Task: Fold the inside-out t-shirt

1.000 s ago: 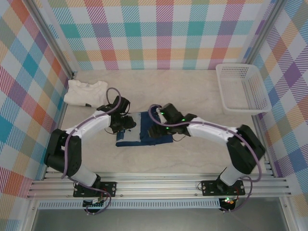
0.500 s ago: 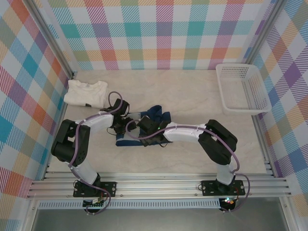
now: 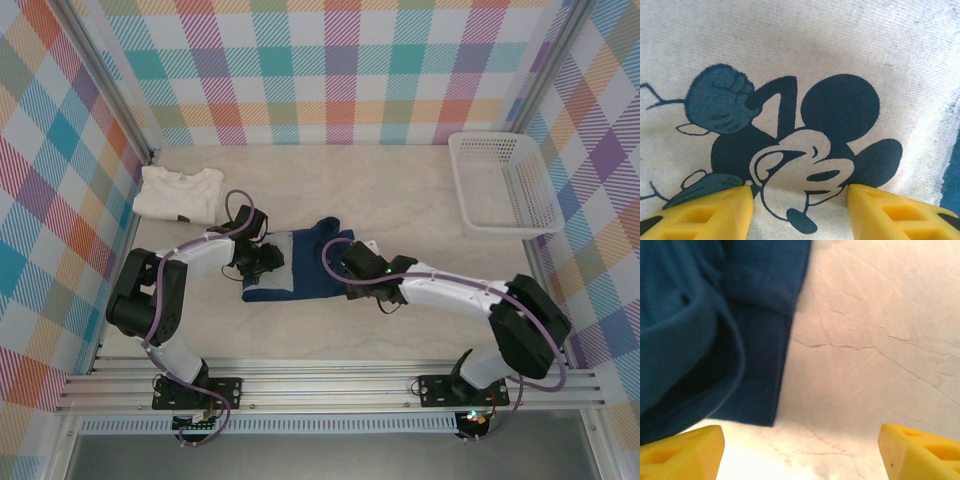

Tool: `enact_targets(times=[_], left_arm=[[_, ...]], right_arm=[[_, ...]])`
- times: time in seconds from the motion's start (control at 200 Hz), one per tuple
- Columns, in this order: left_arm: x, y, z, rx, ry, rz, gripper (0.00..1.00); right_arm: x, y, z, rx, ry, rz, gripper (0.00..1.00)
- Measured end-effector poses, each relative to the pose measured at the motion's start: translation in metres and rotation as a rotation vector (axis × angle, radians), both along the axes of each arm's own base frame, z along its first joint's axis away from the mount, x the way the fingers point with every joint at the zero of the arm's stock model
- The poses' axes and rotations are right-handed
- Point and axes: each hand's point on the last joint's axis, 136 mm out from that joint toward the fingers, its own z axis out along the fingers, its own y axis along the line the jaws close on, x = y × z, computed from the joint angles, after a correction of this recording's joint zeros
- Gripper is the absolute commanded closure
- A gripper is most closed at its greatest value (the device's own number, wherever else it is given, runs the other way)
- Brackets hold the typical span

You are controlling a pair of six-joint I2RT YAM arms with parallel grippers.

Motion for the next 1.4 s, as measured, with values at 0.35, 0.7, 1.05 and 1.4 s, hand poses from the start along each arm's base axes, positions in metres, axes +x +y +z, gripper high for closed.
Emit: enact_targets(times=[0.35, 0.7, 1.05, 1.4], left_arm=[[0.0, -0.001, 0.001, -0.002, -0.003, -0.008, 0.46], [-0.002, -0.002, 0.002, -0.008, -0.008, -0.029, 0.44], [-0.004, -0.002, 0.003, -0.01, -0.01, -0.038, 0.44], [-0.006, -0.002, 0.004, -0.011, -0.014, -0.055, 0.44]], right_arm=[[0.038, 0.059, 0.014, 0.082, -0.04, 0.09, 0.11], [0.034, -0.016, -0.026, -0.026, 0.115, -0.027, 0.19], [0.105, 0.059, 0.033, 0.158, -0.036, 0.087, 0.13], [0.157, 0.006, -0.026, 0.056, 0.058, -0.055, 0.23]])
